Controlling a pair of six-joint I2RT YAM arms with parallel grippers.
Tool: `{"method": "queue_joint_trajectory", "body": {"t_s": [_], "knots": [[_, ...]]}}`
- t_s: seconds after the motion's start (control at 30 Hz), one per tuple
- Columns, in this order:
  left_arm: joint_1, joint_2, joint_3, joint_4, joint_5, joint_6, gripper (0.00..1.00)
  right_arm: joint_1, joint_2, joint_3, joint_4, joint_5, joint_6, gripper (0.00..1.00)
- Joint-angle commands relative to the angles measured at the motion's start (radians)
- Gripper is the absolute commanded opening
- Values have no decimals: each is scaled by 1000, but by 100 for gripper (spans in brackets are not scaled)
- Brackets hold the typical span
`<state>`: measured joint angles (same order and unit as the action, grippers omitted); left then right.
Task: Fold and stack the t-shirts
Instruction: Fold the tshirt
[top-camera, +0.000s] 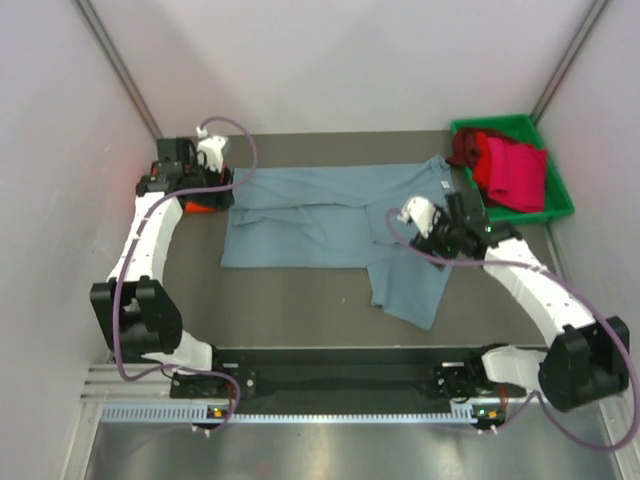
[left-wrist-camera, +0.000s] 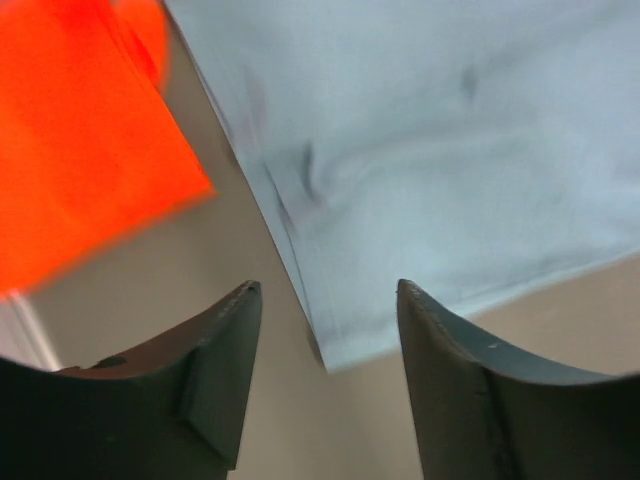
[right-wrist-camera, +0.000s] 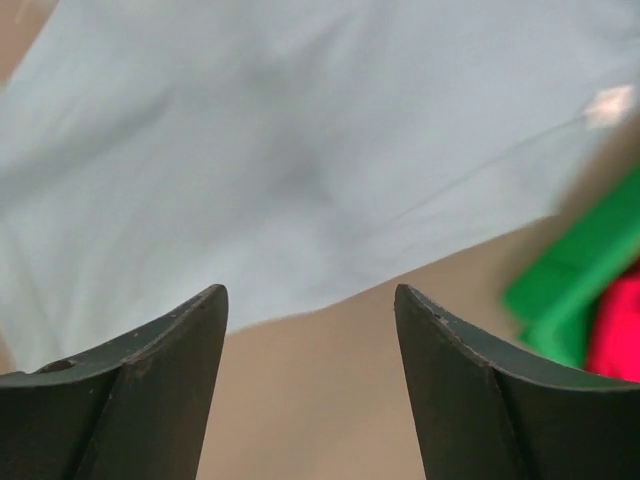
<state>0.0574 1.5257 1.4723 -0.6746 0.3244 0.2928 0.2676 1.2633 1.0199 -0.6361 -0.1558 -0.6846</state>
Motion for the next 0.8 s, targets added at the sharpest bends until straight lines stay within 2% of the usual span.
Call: {"method": "queue_joint_trajectory", "body": {"t_s": [0.0,0.07,0.13,0.2,0.3,0.6,0.77], "knots": [[2,-83,-136,4,-45,48,59,65,-176,-166,-33,19,-128,67],[2,-111,-181,1,-54,29,60,93,-244,-233,-36,28,-151,66],[2,-133,-208,6,-82,11,67,123,-324,-308,-54,27,-199,66],[4,-125,-213,-5,-105,6,69,148,-381,-366,-72,27,-266,64],[5,-102,-204,-19,-108,-24,74,165,-427,-394,-102,9,-312,64],[4,-71,-162,-10,-168,-66,74,240,-482,-443,-192,-62,-378,63],[7,-81,-145,-16,-186,-70,74,330,-424,-466,-205,-76,-375,63]]}}
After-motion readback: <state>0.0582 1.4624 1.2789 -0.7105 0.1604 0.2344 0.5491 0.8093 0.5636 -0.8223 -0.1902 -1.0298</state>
